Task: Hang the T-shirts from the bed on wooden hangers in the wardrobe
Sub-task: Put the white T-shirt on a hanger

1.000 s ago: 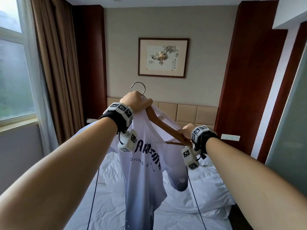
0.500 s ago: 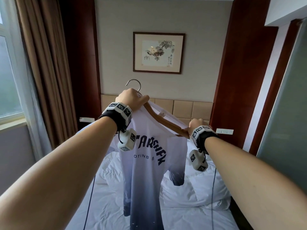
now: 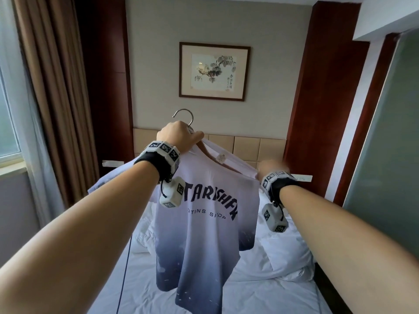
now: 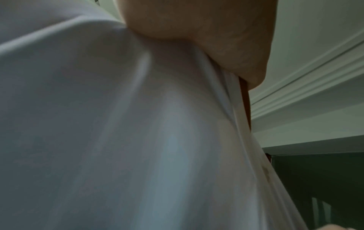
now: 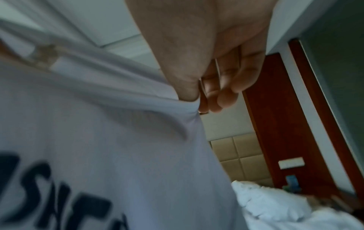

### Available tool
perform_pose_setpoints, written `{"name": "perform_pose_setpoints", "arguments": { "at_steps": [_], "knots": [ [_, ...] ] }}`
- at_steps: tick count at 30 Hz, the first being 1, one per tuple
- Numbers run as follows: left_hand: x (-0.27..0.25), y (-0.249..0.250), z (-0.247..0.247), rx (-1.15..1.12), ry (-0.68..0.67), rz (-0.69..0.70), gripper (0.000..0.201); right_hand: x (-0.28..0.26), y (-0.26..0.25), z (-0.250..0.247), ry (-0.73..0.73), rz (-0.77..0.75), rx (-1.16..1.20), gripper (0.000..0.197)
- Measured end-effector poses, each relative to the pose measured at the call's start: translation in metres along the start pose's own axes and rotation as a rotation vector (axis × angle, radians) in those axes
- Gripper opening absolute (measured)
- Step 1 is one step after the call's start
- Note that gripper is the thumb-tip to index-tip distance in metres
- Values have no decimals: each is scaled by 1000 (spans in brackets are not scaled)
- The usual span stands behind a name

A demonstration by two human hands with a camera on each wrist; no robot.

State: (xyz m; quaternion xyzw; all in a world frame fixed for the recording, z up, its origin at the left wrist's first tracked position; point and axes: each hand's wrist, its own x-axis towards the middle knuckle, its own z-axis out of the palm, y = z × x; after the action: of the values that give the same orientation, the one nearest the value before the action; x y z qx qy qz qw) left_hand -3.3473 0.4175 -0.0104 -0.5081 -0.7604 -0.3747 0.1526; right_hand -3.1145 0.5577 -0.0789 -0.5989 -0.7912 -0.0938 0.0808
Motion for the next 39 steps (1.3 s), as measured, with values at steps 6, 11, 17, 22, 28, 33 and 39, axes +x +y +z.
{"name": "perform_pose_setpoints", "arguments": {
  "at_steps": [6,11,17,22,28,33,39],
  "knots": [
    [-4,-10,-4,-55,6,29,37,-3,-28,-6,-90,23,466,28],
    [-9,-14,0,-158,15,12,45,-15,-41,-7,-90,125,756,41],
    [-18,-4,13,-239,-31,18,42,-41,-53,-11,-46,73,752,49],
    [-29,13,30,-298,-50,25,45,-66,-49,-15,-42,-93,716,42],
    [-34,23,52,-390,-171,37,49,-88,-34,-3,67,-227,806,26],
    [-49,41,65,-478,-243,65,58,-100,-23,0,183,-210,644,16],
    [-67,55,73,-549,-367,16,67,-106,5,16,303,-127,715,17]
  ]
}}
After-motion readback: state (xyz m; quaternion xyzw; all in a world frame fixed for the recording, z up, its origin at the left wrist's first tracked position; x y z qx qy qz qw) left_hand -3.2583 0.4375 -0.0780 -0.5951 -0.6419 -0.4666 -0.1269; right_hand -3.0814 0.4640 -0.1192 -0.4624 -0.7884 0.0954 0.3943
